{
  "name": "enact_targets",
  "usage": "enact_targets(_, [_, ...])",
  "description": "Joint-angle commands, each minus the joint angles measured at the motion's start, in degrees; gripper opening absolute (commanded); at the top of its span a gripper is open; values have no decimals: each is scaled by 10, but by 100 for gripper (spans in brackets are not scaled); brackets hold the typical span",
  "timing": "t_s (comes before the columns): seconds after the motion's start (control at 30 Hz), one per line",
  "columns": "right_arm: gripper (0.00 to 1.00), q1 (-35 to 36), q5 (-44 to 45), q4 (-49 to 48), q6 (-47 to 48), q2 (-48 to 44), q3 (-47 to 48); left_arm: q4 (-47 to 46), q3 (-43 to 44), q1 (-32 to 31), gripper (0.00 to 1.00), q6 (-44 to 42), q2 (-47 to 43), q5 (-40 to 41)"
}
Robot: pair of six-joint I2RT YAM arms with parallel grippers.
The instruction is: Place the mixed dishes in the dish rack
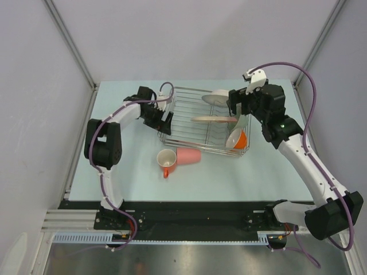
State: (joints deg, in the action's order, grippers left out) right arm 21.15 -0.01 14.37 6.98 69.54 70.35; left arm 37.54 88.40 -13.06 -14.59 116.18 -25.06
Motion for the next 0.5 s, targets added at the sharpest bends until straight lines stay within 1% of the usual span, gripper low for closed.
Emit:
enact_targets(0.0, [100, -1, 35, -42, -58, 5, -4, 27, -29, -11, 100, -46, -41, -5])
enact_targets(0.13, [100, -1, 41, -54, -65, 7, -15, 31, -62, -23, 100, -63, -59, -2])
enact_targets(0.3, [100, 3, 39, -66, -78, 11, -29, 36, -79, -40, 100, -67, -78, 0])
enact_targets(0.4, [100, 27, 62, -64, -72, 16, -35, 46, -71, -44, 100, -60, -92, -2])
enact_targets(0.47, [100, 56, 79, -58, -48, 22, -36, 55, -56, -44, 100, -61, -106, 4])
